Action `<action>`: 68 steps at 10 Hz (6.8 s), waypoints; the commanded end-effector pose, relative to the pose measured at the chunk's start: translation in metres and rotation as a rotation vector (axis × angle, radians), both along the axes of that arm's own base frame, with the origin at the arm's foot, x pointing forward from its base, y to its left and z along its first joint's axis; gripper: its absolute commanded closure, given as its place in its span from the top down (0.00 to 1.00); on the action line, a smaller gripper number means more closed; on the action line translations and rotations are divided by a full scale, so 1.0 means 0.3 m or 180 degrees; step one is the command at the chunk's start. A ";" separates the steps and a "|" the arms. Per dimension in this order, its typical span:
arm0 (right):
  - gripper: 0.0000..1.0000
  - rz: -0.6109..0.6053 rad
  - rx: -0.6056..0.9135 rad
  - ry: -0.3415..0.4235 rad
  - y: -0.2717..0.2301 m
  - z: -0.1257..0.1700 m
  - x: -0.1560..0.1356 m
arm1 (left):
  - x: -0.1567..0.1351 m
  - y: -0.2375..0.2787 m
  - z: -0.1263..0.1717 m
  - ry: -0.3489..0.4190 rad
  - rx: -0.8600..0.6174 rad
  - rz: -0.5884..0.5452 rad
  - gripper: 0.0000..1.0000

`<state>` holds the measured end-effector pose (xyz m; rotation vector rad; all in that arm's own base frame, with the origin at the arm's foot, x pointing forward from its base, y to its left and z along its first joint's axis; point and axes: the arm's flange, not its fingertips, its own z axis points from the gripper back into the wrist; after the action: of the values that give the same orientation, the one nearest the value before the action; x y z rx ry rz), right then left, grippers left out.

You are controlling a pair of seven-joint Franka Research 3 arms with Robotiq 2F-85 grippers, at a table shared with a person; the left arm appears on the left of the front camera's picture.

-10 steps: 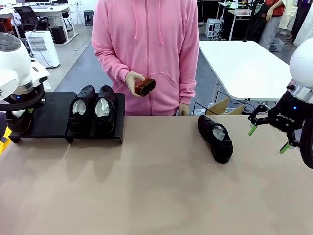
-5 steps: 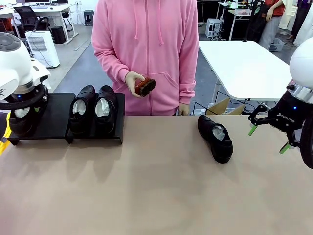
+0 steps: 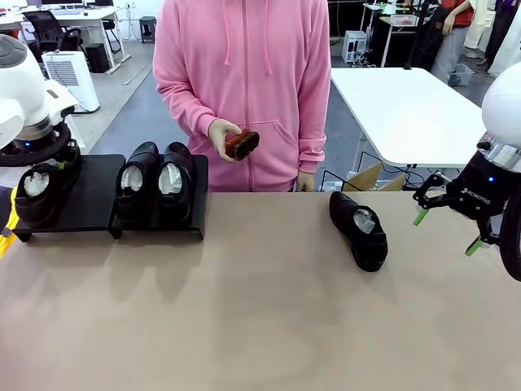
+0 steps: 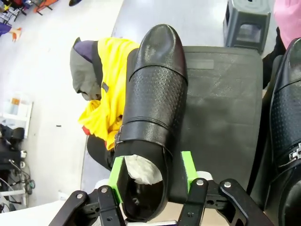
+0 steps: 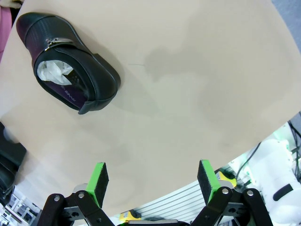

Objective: Organize the shoes by placing them on the stand.
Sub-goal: Place the Shoe from the middle of the table onto the Shoes Stand, then pick up one Shoe and place it in the middle of the table.

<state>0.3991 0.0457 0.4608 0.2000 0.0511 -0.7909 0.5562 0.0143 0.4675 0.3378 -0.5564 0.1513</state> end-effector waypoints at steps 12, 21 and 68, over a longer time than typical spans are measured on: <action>1.00 0.0032 -0.0008 -0.0019 -0.005 0.003 -0.001 | -0.178 -0.199 0.147 0.0560 -0.0692 0.0229 0.61; 1.00 0.0665 -0.0108 -0.0179 0.010 0.001 0.061 | -0.365 -0.272 0.262 0.1477 -0.1262 -0.0072 0.61; 0.00 0.2074 -0.0217 -0.0389 0.799 -0.099 -0.051 | -0.365 -0.272 0.262 0.1477 -0.1262 -0.0072 0.61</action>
<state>0.3871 0.2831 0.4315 0.1141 -0.0353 -0.1475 0.4473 -0.0684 0.5453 -0.0197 -0.0551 0.1493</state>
